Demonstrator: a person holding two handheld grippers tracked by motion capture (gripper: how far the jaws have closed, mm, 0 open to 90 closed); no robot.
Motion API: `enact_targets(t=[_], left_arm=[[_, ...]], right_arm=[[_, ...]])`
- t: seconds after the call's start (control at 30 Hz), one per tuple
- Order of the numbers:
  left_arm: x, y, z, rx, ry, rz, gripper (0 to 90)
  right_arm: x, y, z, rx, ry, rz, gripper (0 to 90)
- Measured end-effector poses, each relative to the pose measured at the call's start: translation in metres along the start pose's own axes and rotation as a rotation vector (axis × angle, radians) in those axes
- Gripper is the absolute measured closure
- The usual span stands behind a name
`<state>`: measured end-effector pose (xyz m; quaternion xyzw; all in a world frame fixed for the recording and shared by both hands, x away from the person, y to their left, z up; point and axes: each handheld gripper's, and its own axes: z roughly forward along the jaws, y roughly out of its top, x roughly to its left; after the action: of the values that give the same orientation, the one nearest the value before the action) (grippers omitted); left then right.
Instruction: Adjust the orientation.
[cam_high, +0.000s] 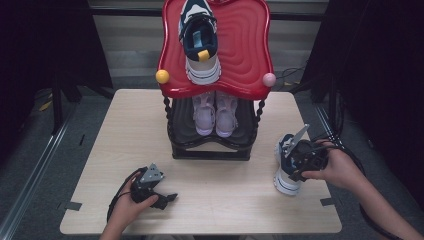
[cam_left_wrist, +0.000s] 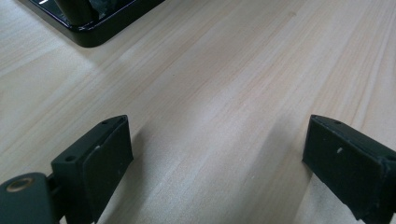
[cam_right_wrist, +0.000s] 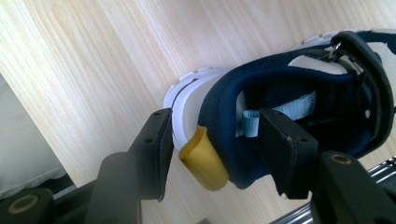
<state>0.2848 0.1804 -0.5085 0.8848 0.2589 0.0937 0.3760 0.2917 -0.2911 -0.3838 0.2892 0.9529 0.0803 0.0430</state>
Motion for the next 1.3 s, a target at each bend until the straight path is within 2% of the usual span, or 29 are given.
enact_targets(t=[0.33, 0.6, 0.63, 0.7, 0.87, 0.9, 1.03, 1.07, 1.1, 1.13, 1.17, 1.2, 1.3], left_arm=[[0.0, 0.0, 0.0, 0.0, 0.0, 0.0, 7.6], [0.0, 0.0, 0.0, 0.0, 0.0, 0.0, 7.6], [0.0, 0.0, 0.0, 0.0, 0.0, 0.0, 7.5], [0.0, 0.0, 0.0, 0.0, -0.001, -0.001, 7.5], [0.0, 0.0, 0.0, 0.0, -0.002, 0.0, 7.4], [0.0, 0.0, 0.0, 0.0, -0.003, 0.0, 7.4], [0.0, 0.0, 0.0, 0.0, -0.003, 0.0, 7.3], [0.0, 0.0, 0.0, 0.001, -0.003, 0.001, 7.3], [0.0, 0.0, 0.0, -0.002, -0.004, 0.002, 7.3], [0.0, 0.0, 0.0, 0.0, -0.003, 0.001, 7.3], [0.0, 0.0, 0.0, -0.002, -0.004, 0.002, 7.3], [0.0, 0.0, 0.0, -0.002, -0.004, 0.002, 7.3], [0.0, 0.0, 0.0, -0.002, -0.004, 0.002, 7.2]], right_arm=[[-0.004, 0.001, 0.006, 0.072, 0.021, -0.028, 48.6], [-0.01, 0.001, 0.012, 0.081, 0.057, -0.017, 50.7], [-0.011, 0.002, 0.013, 0.085, 0.058, -0.035, 50.9], [-0.01, 0.004, 0.015, 0.098, 0.067, -0.038, 51.3], [-0.01, 0.009, 0.023, 0.117, 0.083, -0.084, 55.4], [-0.009, 0.009, 0.025, 0.116, 0.1, -0.07, 55.7], [-0.009, 0.01, 0.031, 0.141, 0.11, -0.097, 55.9], [-0.007, 0.01, 0.032, 0.142, 0.109, -0.077, 56.0], [-0.009, 0.01, 0.033, 0.142, 0.117, -0.102, 56.1], [-0.007, 0.01, 0.034, 0.138, 0.13, -0.087, 56.2], [-0.008, 0.009, 0.035, 0.142, 0.119, -0.106, 56.2], [-0.007, 0.009, 0.036, 0.141, 0.127, -0.093, 56.4], [-0.008, 0.008, 0.038, 0.141, 0.129, -0.104, 57.9]])
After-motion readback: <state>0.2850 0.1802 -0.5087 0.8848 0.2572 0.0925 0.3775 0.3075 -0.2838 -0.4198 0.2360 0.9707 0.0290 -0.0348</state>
